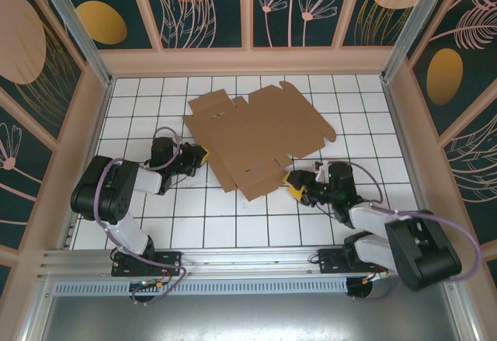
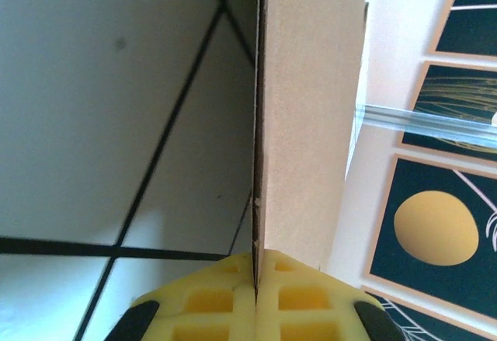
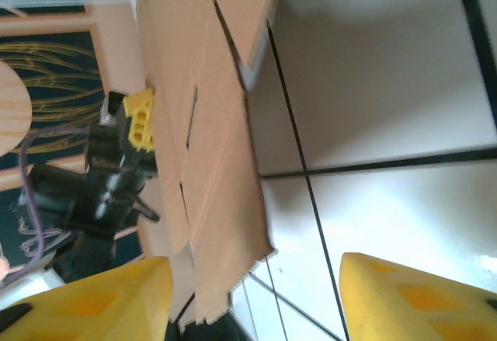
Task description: Fold the paper box
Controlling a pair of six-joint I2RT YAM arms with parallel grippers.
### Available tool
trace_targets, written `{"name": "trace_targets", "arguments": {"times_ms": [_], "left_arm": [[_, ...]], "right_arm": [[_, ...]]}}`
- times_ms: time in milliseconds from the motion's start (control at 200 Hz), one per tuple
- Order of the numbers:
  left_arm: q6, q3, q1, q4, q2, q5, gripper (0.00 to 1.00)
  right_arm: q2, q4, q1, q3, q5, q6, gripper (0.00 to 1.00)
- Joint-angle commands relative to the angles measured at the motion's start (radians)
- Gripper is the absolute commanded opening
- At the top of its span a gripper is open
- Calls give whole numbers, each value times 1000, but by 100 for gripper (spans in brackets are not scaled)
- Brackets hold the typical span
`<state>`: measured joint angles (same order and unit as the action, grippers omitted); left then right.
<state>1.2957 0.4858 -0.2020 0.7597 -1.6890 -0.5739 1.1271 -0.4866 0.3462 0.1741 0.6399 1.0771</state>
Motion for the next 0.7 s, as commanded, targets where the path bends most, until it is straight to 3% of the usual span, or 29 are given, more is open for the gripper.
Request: {"name": "trace_targets", "arguments": {"times_ms": [0, 90, 190, 500, 696], "left_arm": [[-146, 50, -4, -181, 60, 11, 0], [-212, 72, -3, -266, 88, 18, 0], [-271, 98, -3, -363, 133, 24, 0], [-410, 173, -4, -628, 209, 46, 1], [-431, 172, -3, -666, 216, 40, 1]], "right_arm": [[-144, 481, 7, 148, -287, -238, 65], [-207, 617, 13, 245, -410, -322, 64], [-198, 641, 29, 355, -435, -421, 60], [465, 704, 108, 884, -376, -672, 20], [690, 749, 129, 1083, -307, -728, 7]]}}
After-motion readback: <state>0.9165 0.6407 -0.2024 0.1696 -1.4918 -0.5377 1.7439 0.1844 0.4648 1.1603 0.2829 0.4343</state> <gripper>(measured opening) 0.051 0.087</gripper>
